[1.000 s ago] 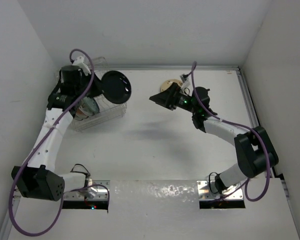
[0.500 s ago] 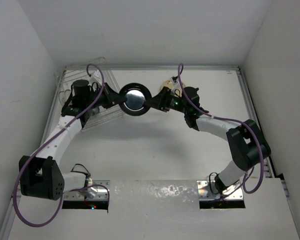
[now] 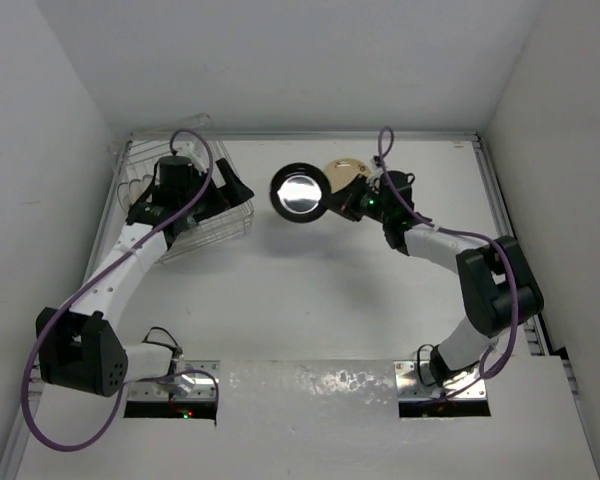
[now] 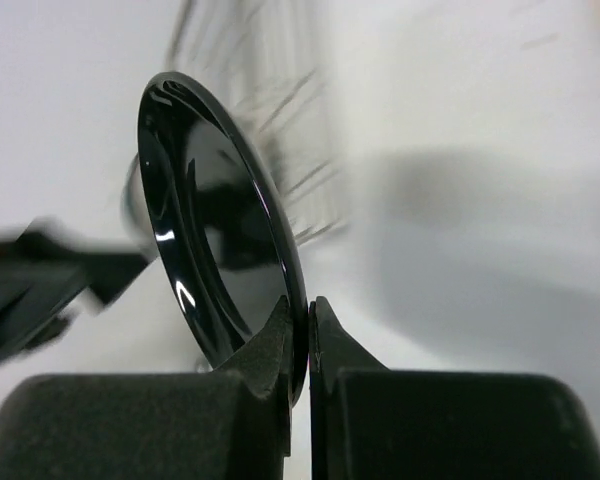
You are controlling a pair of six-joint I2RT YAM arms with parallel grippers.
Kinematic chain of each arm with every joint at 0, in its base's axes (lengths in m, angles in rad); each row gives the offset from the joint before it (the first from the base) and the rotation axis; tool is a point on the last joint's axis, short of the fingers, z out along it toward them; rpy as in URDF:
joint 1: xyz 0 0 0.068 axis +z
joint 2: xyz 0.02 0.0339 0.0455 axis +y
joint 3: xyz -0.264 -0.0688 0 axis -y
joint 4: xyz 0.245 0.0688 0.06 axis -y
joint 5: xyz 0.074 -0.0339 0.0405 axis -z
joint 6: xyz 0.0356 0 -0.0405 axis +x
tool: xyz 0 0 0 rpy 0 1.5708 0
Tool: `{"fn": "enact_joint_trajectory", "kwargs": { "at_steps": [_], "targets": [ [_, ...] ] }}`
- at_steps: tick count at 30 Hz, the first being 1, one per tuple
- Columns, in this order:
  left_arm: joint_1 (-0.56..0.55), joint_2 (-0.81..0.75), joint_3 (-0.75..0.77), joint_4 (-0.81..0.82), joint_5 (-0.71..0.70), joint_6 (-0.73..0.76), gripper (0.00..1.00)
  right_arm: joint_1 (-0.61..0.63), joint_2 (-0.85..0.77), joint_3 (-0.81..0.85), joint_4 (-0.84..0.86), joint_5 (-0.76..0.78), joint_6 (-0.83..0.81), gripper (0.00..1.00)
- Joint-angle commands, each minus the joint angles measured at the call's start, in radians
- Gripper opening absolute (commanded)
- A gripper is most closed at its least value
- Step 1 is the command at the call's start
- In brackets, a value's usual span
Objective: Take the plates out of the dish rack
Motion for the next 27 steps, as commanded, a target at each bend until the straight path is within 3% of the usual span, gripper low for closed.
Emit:
{"fn": "enact_joint_trajectory", "kwargs": {
  "at_steps": [1, 5, 14, 17, 18, 20, 21, 23, 27],
  "targets": [
    [-0.006, -0.092, 0.087, -0.157, -0.329, 0.087, 1.00, -0.097, 0.024, 0.024, -0.125, 0.135, 0.015, 0.00],
    [-0.007, -0.141, 0.143, -0.242, -0.422, 0.126, 1.00, -0.192, 0.130, 0.217, -0.350, 0.198, -0.090, 0.01],
    [-0.006, -0.182, 0.161, -0.313, -0.495, 0.189, 1.00, -0.280, 0.415, 0.547, -0.521, 0.184, -0.117, 0.06],
    [-0.006, -0.178, 0.140, -0.309, -0.498, 0.192, 1.00, -0.280, 0.475, 0.633, -0.584, 0.172, -0.133, 0.22],
    [-0.007, -0.176, 0.132, -0.308, -0.500, 0.193, 1.00, -0.280, 0.480, 0.637, -0.584, 0.171, -0.136, 0.46],
    [-0.007, -0.173, 0.129, -0.308, -0.515, 0.196, 1.00, -0.280, 0.474, 0.646, -0.604, 0.186, -0.154, 0.61],
    [-0.007, -0.173, 0.129, -0.309, -0.520, 0.198, 1.00, -0.279, 0.471, 0.649, -0.609, 0.194, -0.174, 0.79],
    [-0.006, -0.167, 0.135, -0.309, -0.541, 0.198, 1.00, -0.272, 0.454, 0.663, -0.661, 0.204, -0.203, 0.97],
    [-0.006, -0.124, 0.144, -0.322, -0.603, 0.172, 1.00, -0.231, 0.410, 0.713, -0.825, 0.325, -0.345, 0.99]
  ]
}}
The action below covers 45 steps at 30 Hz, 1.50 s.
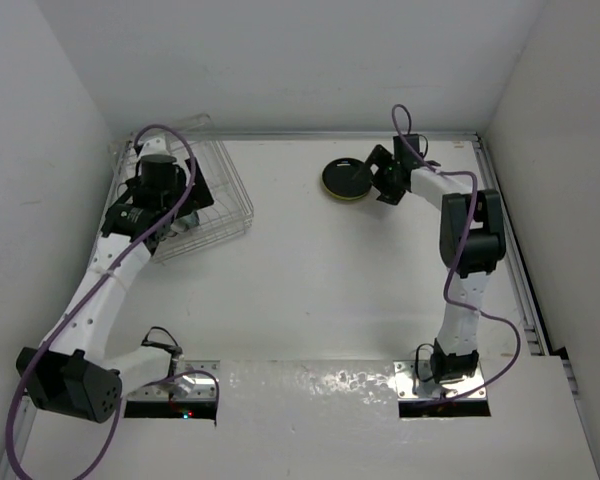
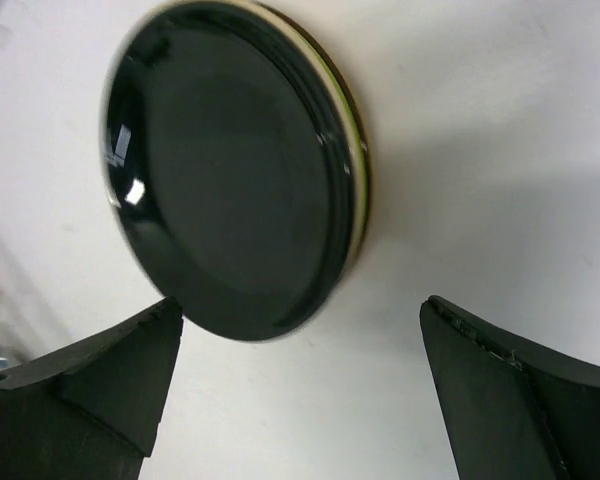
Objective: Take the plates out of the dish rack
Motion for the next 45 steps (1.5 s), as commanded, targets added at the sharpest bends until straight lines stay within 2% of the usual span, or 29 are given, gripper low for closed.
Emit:
{"fn": "enact_joint_trajectory", "kwargs": {
  "at_steps": [1, 3, 7, 10, 13, 14, 19, 24, 27, 32, 33, 37, 40, 45],
  "targets": [
    [-0.003, 0.051, 0.020, -0.007, -0.084, -0.021, 1.00, 0.042, -0.084, 0.077, -0.197, 0.147, -0.147, 0.99],
    [0.000, 0.077, 0.024, -0.010, -0.135, -0.062, 1.00, 0.059, -0.143, 0.036, -0.228, 0.174, -0.184, 0.99],
    [0.031, 0.165, 0.055, -0.014, -0.219, -0.127, 1.00, 0.111, -0.352, -0.189, -0.074, 0.215, -0.216, 0.99],
    [0.043, 0.257, 0.102, -0.043, -0.258, -0.147, 0.96, 0.148, -0.475, -0.306, -0.018, 0.180, -0.242, 0.99],
    [0.058, 0.359, 0.203, -0.065, -0.305, -0.150, 0.85, 0.172, -0.541, -0.369, -0.005, 0.103, -0.259, 0.99],
    [0.060, 0.386, 0.224, -0.076, -0.314, -0.156, 0.76, 0.177, -0.556, -0.413, 0.011, 0.068, -0.259, 0.99],
    [0.080, 0.537, 0.328, -0.112, -0.361, -0.159, 0.65, 0.188, -0.655, -0.540, 0.087, 0.020, -0.241, 0.99],
    [0.110, 0.611, 0.350, -0.125, -0.367, -0.162, 0.59, 0.188, -0.691, -0.584, 0.115, 0.002, -0.239, 0.99],
    [0.127, 0.637, 0.349, -0.106, -0.319, -0.157, 0.51, 0.191, -0.690, -0.593, 0.126, -0.007, -0.231, 0.99],
    [0.140, 0.662, 0.350, -0.109, -0.296, -0.160, 0.32, 0.197, -0.684, -0.597, 0.134, -0.010, -0.224, 0.99],
    [0.143, 0.660, 0.350, -0.111, -0.293, -0.157, 0.23, 0.197, -0.687, -0.598, 0.132, -0.009, -0.224, 0.99],
    [0.146, 0.634, 0.351, -0.122, -0.310, -0.142, 0.07, 0.200, -0.699, -0.604, 0.132, -0.007, -0.219, 0.99],
    [0.146, 0.613, 0.385, -0.165, -0.344, -0.118, 0.00, 0.200, -0.714, -0.608, 0.132, -0.004, -0.216, 0.99],
    [0.144, 0.561, 0.512, -0.237, -0.353, -0.020, 0.00, 0.201, -0.742, -0.613, 0.146, -0.027, -0.193, 0.99]
  ]
}}
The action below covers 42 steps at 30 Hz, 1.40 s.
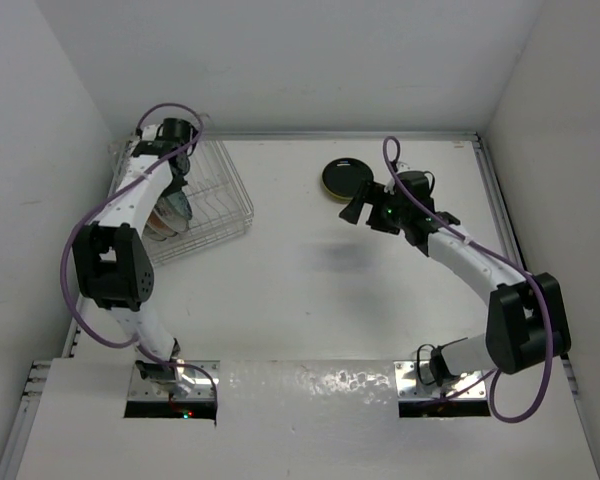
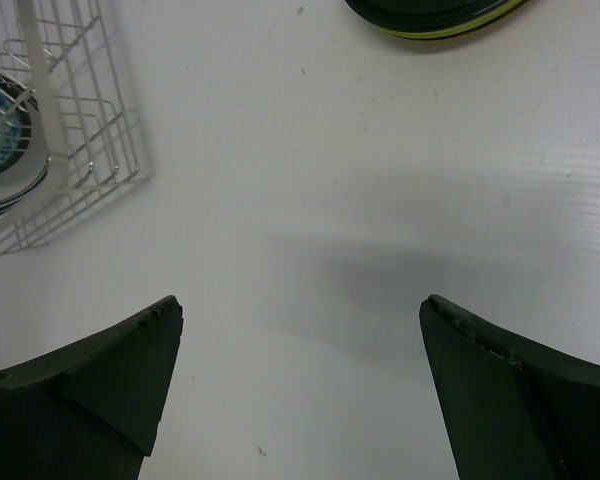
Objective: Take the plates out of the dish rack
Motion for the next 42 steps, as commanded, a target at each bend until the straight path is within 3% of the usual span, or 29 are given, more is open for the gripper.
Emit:
{"fn": "enact_joint_trajectory", "kwargs": {
  "at_steps": [1, 4, 6, 7, 8, 11, 12, 15, 19, 21, 22, 26, 27, 29, 31, 34, 35, 37, 38, 42],
  "targets": [
    [0.010, -0.104, 0.148, -0.014, -0.006, 0.094, 0.00, 0.010, -0.043, -0.003, 0.065, -0.033, 0.034, 0.99],
    [0.010, -0.147, 0.268, -0.055, 0.085, 0.181, 0.00, 0.010, -0.043, -0.005, 0.168, -0.128, 0.093, 0.99],
    [0.009, -0.186, 0.291, -0.066, 0.192, 0.221, 0.00, 0.010, -0.020, -0.017, 0.292, -0.281, 0.207, 0.99],
    [0.009, -0.206, 0.283, -0.059, 0.244, 0.229, 0.00, 0.011, -0.004, -0.020, 0.459, -0.337, 0.262, 0.99],
    [0.010, -0.228, 0.267, -0.048, 0.351, 0.232, 0.00, 0.014, 0.013, -0.023, 0.551, -0.419, 0.330, 0.99],
    [0.009, -0.335, 0.138, 0.053, 0.629, 0.209, 0.00, 0.066, 0.095, 0.035, 0.784, -0.475, 0.534, 0.99],
    [0.009, -0.387, 0.057, 0.126, 0.763, 0.180, 0.00, 0.083, 0.125, 0.056, 0.793, -0.472, 0.536, 0.99],
    [0.006, -0.460, -0.081, 0.269, 0.977, 0.102, 0.00, 0.137, 0.156, 0.135, 0.695, -0.403, 0.455, 0.99],
    [0.000, -0.518, -0.218, 0.484, 1.190, -0.007, 0.00, 0.163, 0.168, 0.161, 0.606, -0.271, 0.357, 0.99],
    [-0.011, -0.527, -0.278, 0.532, 1.250, -0.053, 0.00, 0.165, 0.181, 0.146, 0.649, -0.242, 0.366, 0.97],
    [-0.019, -0.530, -0.290, 0.562, 1.260, -0.061, 0.00, 0.166, 0.187, 0.139, 0.661, -0.239, 0.372, 0.97],
    [-0.057, -0.527, -0.361, 0.630, 1.278, -0.092, 0.00, 0.179, 0.224, 0.147, 0.676, -0.230, 0.360, 0.70],
    [-0.062, -0.523, -0.370, 0.636, 1.269, -0.098, 0.00, 0.180, 0.228, 0.136, 0.692, -0.231, 0.364, 0.40],
    [-0.071, -0.504, -0.388, 0.638, 1.263, -0.096, 0.04, 0.180, 0.233, 0.126, 0.724, -0.230, 0.384, 0.17],
    [-0.073, -0.483, -0.396, 0.641, 1.257, -0.093, 0.10, 0.182, 0.234, 0.123, 0.721, -0.225, 0.383, 0.02],
    [-0.074, -0.458, -0.395, 0.577, 1.177, -0.083, 0.52, 0.177, 0.224, 0.103, 0.703, -0.192, 0.377, 0.00],
    [-0.077, -0.454, -0.370, 0.539, 1.071, -0.057, 0.77, 0.172, 0.211, 0.097, 0.686, -0.173, 0.375, 0.00],
    [-0.080, -0.454, -0.329, 0.435, 0.943, -0.032, 0.97, 0.148, 0.195, 0.077, 0.579, -0.094, 0.393, 0.00],
    [-0.082, -0.457, -0.317, 0.400, 0.815, -0.011, 1.00, 0.136, 0.193, 0.067, 0.542, -0.069, 0.406, 0.00],
    [-0.082, -0.518, -0.280, 0.296, 0.573, 0.034, 1.00, 0.039, 0.191, 0.064, 0.418, 0.026, 0.407, 0.00]
  ]
}}
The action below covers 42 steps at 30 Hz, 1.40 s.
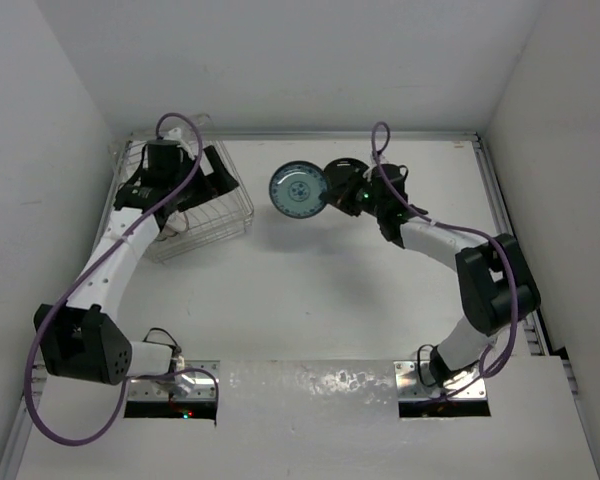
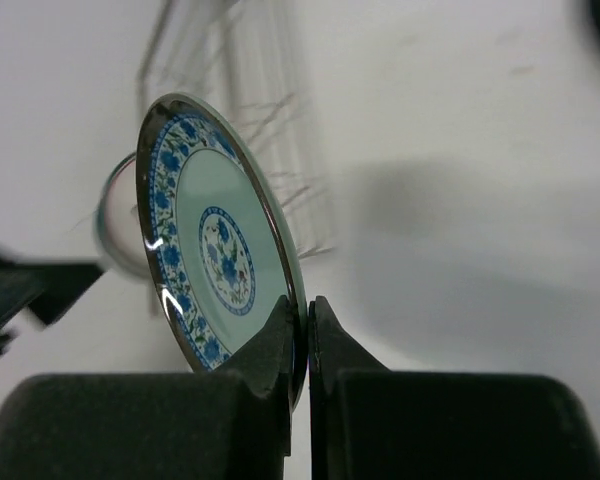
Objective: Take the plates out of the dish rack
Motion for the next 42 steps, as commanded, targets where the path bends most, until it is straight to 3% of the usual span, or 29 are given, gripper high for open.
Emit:
{"fn": "enact_joint_trajectory", "kwargs": {
  "at_steps": [1, 5, 14, 17, 18, 21, 22, 29, 32, 35, 42],
  "targets": [
    [-0.007, -0.077, 0.078, -0.107, -0.300, 0.068, 1.00, -0.094, -0.040, 0.013, -0.142, 0.161, -0.002, 0.00],
    [-0.007, -0.137, 0.099, -0.169, -0.438, 0.117, 1.00, -0.214, 0.058, 0.129, -0.262, 0.178, -0.048, 0.00],
    [-0.005, -0.180, 0.079, -0.209, -0.506, 0.173, 1.00, -0.312, 0.371, 0.554, -0.555, 0.123, -0.164, 0.09],
    [-0.004, -0.183, 0.063, -0.210, -0.523, 0.177, 1.00, -0.317, 0.417, 0.604, -0.600, 0.121, -0.184, 0.39],
    [-0.005, -0.188, 0.058, -0.212, -0.530, 0.177, 1.00, -0.317, 0.419, 0.604, -0.606, 0.123, -0.184, 0.64],
    [-0.004, -0.202, 0.055, -0.215, -0.557, 0.174, 1.00, -0.312, 0.382, 0.572, -0.599, 0.146, -0.198, 0.94],
    [-0.004, -0.203, 0.056, -0.215, -0.563, 0.168, 1.00, -0.309, 0.367, 0.564, -0.602, 0.157, -0.210, 0.99],
    [-0.002, -0.165, 0.049, -0.213, -0.707, 0.088, 1.00, -0.229, 0.246, 0.566, -0.805, 0.292, -0.402, 0.99],
    [0.001, -0.115, 0.052, -0.193, -0.802, 0.062, 1.00, -0.180, 0.090, 0.400, -0.722, 0.313, -0.448, 0.99],
    [0.045, -0.015, 0.110, -0.218, -0.804, 0.056, 0.97, -0.128, -0.010, 0.274, -0.658, 0.303, -0.499, 0.99],
    [0.114, 0.186, 0.234, -0.253, -0.819, 0.038, 0.66, -0.100, -0.176, 0.053, -0.554, 0.143, -0.497, 0.99]
  ]
}}
